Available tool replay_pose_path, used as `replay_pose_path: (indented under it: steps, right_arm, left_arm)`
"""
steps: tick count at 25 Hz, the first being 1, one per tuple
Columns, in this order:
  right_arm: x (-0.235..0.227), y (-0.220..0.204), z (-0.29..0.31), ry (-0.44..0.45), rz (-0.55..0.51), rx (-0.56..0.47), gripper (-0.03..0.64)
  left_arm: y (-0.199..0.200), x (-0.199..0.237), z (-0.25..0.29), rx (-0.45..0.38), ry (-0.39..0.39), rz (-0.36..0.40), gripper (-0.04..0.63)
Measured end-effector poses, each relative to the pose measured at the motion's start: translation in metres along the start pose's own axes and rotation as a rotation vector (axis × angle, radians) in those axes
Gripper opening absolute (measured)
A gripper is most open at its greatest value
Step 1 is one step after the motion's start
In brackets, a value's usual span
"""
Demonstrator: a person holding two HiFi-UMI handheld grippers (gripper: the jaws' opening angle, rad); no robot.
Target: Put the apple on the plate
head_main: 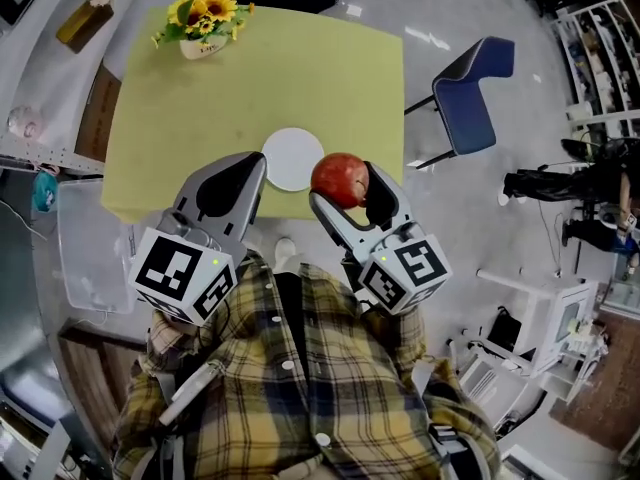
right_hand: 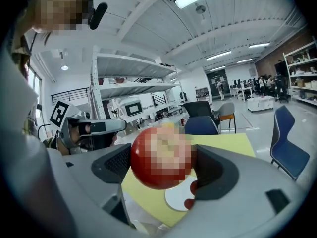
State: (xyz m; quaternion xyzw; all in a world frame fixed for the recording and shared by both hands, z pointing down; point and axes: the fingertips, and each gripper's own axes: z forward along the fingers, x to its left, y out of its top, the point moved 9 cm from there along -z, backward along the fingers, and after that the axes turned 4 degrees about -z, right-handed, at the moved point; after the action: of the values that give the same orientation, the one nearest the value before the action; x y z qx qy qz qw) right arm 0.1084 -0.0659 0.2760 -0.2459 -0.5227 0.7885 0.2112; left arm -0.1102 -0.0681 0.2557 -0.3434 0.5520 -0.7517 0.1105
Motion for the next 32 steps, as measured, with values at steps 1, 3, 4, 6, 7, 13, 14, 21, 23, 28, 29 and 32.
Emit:
replay_pose_path:
  steps: [1,3,4,6,7,13,14,21,23,28,29,32]
  right_arm:
    - [0.002,0.002,0.007,-0.013,0.002,-0.003,0.371]
    - [0.006,0.005,0.020,-0.041,0.012,-0.008,0.371]
    - [0.008,0.006,0.026,-0.055,0.018,-0.010,0.371]
    - [0.010,0.007,0.038,-0.079,0.027,-0.014,0.371]
    - [0.011,0.009,0.044,-0.089,0.030,-0.015,0.371]
    - [0.018,0.016,0.065,-0.160,0.054,-0.014,0.371]
    - [0.018,0.016,0.066,-0.172,0.056,-0.011,0.372]
    - [0.013,0.014,0.077,-0.217,0.033,0.046,0.371]
    - [0.011,0.015,0.080,-0.210,0.027,0.049,0.371]
    - [0.005,0.015,0.084,-0.188,-0.002,0.073,0.371]
    - [0.003,0.015,0.085,-0.183,-0.007,0.079,0.371]
    - [-0.004,0.014,0.084,-0.184,-0.041,0.105,0.372]
  left_arm:
    - [0.004,0.008,0.002,0.006,-0.008,0.000,0.008]
    - [0.011,0.025,0.005,0.019,-0.031,0.002,0.008]
    - [0.014,0.032,0.007,0.025,-0.046,0.005,0.008]
    - [0.020,0.046,0.011,0.037,-0.073,0.009,0.008]
    - [0.022,0.053,0.013,0.043,-0.083,0.010,0.008]
    - [0.036,0.079,0.021,0.077,-0.150,0.013,0.008]
    - [0.038,0.082,0.023,0.082,-0.159,0.013,0.008]
    - [0.033,0.096,0.027,0.101,-0.165,-0.028,0.008]
    - [0.032,0.098,0.028,0.098,-0.154,-0.038,0.008]
    - [0.031,0.095,0.031,0.082,-0.130,-0.051,0.008]
    - [0.031,0.094,0.032,0.077,-0.126,-0.051,0.008]
    - [0.032,0.088,0.035,0.071,-0.110,-0.052,0.008]
